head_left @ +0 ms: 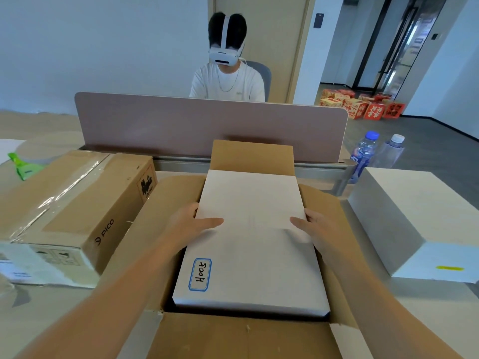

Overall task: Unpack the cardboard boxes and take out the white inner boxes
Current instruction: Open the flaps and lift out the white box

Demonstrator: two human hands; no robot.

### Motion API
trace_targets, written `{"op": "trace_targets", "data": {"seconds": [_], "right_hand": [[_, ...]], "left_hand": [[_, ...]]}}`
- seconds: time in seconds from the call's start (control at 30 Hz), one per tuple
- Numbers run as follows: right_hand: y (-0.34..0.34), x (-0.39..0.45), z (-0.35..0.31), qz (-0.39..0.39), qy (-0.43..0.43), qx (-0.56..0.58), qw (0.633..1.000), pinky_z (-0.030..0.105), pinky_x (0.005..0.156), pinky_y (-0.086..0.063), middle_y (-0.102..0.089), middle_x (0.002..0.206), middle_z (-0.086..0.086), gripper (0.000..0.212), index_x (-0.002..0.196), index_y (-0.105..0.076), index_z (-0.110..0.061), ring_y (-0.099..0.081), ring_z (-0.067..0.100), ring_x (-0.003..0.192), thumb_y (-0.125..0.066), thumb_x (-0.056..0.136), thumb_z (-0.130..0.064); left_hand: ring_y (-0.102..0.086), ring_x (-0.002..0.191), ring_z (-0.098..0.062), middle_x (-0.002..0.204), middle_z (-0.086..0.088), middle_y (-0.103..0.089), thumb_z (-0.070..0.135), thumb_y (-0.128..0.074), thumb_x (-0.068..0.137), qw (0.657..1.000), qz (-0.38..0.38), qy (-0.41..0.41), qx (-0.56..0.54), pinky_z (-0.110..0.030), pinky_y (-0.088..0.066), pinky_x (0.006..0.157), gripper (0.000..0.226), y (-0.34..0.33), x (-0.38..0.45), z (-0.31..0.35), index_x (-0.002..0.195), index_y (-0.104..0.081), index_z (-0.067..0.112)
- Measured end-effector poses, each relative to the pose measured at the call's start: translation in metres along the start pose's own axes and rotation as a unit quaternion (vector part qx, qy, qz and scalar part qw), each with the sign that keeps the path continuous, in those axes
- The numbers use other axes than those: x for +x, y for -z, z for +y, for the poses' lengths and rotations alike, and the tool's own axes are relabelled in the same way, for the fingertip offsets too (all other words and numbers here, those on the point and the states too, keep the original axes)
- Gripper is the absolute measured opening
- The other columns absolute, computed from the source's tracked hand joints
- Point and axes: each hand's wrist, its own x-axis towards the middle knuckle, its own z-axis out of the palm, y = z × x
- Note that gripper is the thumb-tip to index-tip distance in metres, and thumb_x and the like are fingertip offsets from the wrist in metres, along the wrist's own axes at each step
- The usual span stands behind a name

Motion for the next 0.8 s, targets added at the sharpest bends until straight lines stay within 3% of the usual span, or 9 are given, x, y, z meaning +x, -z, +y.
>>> {"op": "trace_targets", "data": {"seconds": [0.07, 0.17, 0.27, 0.33, 0.43, 0.53, 0.67, 0.8], "right_hand": [[0.0, -0.004, 0.002, 0.01, 0.016, 0.044, 0.999, 0.007, 0.052, -0.047, -0.067, 0.095, -0.004, 0.014, 0.096, -0.064, -0.019, -0.062, 0.009, 0.08, -0.059, 0.087, -0.01], [-0.001, -0.008, 0.005, -0.01, 0.027, 0.093, 0.995, 0.019, 0.062, -0.051, -0.068, 0.107, -0.002, 0.031, 0.114, -0.059, -0.022, -0.065, 0.015, 0.093, -0.059, 0.085, -0.009], [-0.001, -0.012, 0.003, -0.031, 0.026, 0.123, 0.992, 0.026, 0.067, -0.052, -0.064, 0.111, -0.003, 0.045, 0.126, -0.048, -0.025, -0.062, 0.017, 0.098, -0.058, 0.085, -0.007], [0.001, -0.013, 0.003, -0.041, 0.024, 0.143, 0.989, 0.028, 0.069, -0.053, -0.063, 0.11, -0.006, 0.049, 0.126, -0.045, -0.029, -0.062, 0.017, 0.097, -0.057, 0.085, -0.005], [0.004, -0.016, -0.001, -0.057, 0.019, 0.148, 0.987, 0.03, 0.073, -0.052, -0.061, 0.111, -0.008, 0.051, 0.123, -0.041, -0.036, -0.06, 0.015, 0.096, -0.056, 0.085, -0.004], [0.007, -0.017, -0.01, -0.066, 0.01, 0.136, 0.988, 0.031, 0.073, -0.051, -0.057, 0.108, -0.009, 0.051, 0.123, -0.036, -0.037, -0.057, 0.017, 0.095, -0.056, 0.087, -0.006], [0.009, -0.016, -0.023, -0.064, 0.015, 0.116, 0.991, 0.042, 0.09, -0.048, -0.051, 0.12, -0.002, 0.071, 0.142, -0.024, -0.03, -0.054, 0.025, 0.104, -0.061, 0.085, -0.011], [0.01, -0.024, -0.035, -0.041, 0.061, 0.107, 0.992, 0.016, 0.056, -0.052, -0.048, 0.09, -0.018, 0.061, 0.133, -0.033, -0.023, -0.055, -0.001, 0.072, -0.061, 0.083, 0.001]], "left_hand": [[-0.067, 0.08, -0.017, 0.096, -0.001, -0.069, 0.017, -0.071, 0.079, 0.998, 0.014, -0.021, -0.065, -0.029, -0.054, 0.069, 0.021, 0.0, -0.006, -0.001, 0.096, -0.059, 0.021], [-0.068, 0.073, -0.011, 0.098, 0.0, -0.069, 0.004, -0.07, 0.078, 0.987, -0.007, -0.05, -0.153, -0.019, -0.052, 0.056, 0.037, -0.003, -0.014, 0.002, 0.111, -0.056, 0.017], [-0.068, 0.078, -0.016, 0.106, -0.006, -0.065, 0.008, -0.072, 0.067, 0.974, -0.036, -0.058, -0.216, -0.021, -0.053, 0.056, 0.06, -0.004, -0.018, 0.005, 0.122, -0.048, 0.013], [-0.066, 0.082, -0.018, 0.106, -0.002, -0.062, 0.002, -0.069, 0.076, 0.968, -0.046, -0.049, -0.241, -0.022, -0.054, 0.054, 0.061, -0.003, -0.021, 0.008, 0.127, -0.04, 0.017], [-0.064, 0.085, -0.02, 0.107, 0.001, -0.059, -0.002, -0.069, 0.074, 0.966, -0.08, -0.041, -0.241, -0.025, -0.056, 0.056, 0.073, 0.003, -0.025, 0.012, 0.13, -0.032, 0.026], [-0.064, 0.091, -0.025, 0.116, -0.001, -0.058, 0.013, -0.068, 0.062, 0.968, -0.111, -0.032, -0.221, -0.033, -0.055, 0.066, 0.085, 0.01, -0.034, 0.018, 0.133, -0.025, 0.035], [-0.065, 0.095, -0.026, 0.12, -0.002, -0.058, 0.015, -0.065, 0.061, 0.968, -0.128, -0.059, -0.209, -0.035, -0.057, 0.067, 0.086, 0.016, -0.038, 0.024, 0.133, -0.026, 0.041], [-0.067, 0.092, -0.024, 0.117, 0.0, -0.061, 0.013, -0.065, 0.061, 0.961, -0.131, -0.093, -0.227, -0.036, -0.056, 0.067, 0.075, 0.019, -0.04, 0.034, 0.122, -0.036, 0.048]]}}
